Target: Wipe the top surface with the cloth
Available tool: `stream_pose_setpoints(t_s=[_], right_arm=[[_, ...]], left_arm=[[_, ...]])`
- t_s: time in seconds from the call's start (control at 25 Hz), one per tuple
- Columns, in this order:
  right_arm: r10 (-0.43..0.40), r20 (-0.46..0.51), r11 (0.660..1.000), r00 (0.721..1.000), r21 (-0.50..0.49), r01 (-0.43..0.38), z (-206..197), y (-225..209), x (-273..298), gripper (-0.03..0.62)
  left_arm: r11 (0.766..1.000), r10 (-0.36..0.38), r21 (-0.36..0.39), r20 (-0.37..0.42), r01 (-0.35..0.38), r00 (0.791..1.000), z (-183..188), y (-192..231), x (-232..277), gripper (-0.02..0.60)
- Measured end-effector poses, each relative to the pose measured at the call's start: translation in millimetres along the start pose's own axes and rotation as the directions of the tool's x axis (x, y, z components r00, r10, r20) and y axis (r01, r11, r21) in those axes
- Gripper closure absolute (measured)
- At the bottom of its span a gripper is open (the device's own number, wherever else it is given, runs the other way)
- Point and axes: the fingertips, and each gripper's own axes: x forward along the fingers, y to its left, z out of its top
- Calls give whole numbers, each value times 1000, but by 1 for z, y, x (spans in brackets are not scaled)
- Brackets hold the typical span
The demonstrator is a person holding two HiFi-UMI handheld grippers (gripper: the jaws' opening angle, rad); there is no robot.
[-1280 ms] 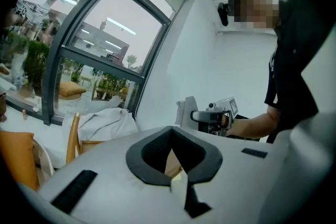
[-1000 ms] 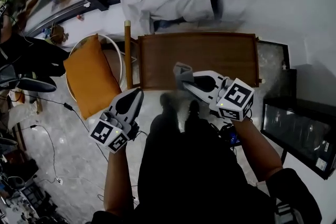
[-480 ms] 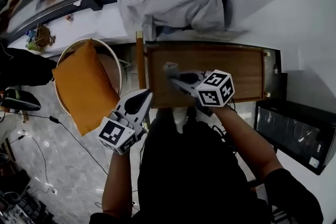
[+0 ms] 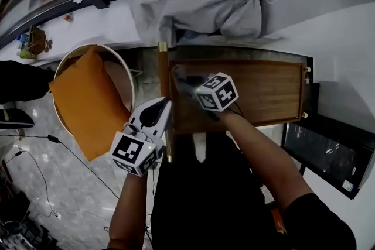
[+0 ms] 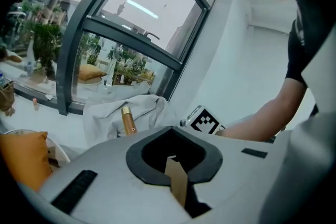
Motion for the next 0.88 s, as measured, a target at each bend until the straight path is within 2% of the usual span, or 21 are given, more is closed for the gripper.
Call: stream_pose_setpoints(t_s=[0.2, 0.36, 0.52, 0.64, 0.88], right_arm=[[10, -67, 999, 998, 52, -7, -7, -21, 35, 559], [-66, -108, 995, 992, 72, 74, -17, -41, 48, 559], [-144, -128, 989, 981, 19, 147, -23, -53, 47, 559], [-155, -125, 988, 980, -14, 154, -27, -54, 45, 559], [-193, -103, 981, 976, 8, 195, -36, -78, 16, 559]], left_arm=[[1000, -6, -28, -8, 6, 1000, -6, -6, 7, 570], [1000, -17, -27, -29, 17, 999, -12, -24, 7, 571], [999, -34, -20, -45, 34, 998, -11, -43, 16, 570], [999, -28, -22, -63, 26, 998, -9, -51, 28, 569], [1000, -30, -11, -81, 29, 996, -11, -61, 53, 569]])
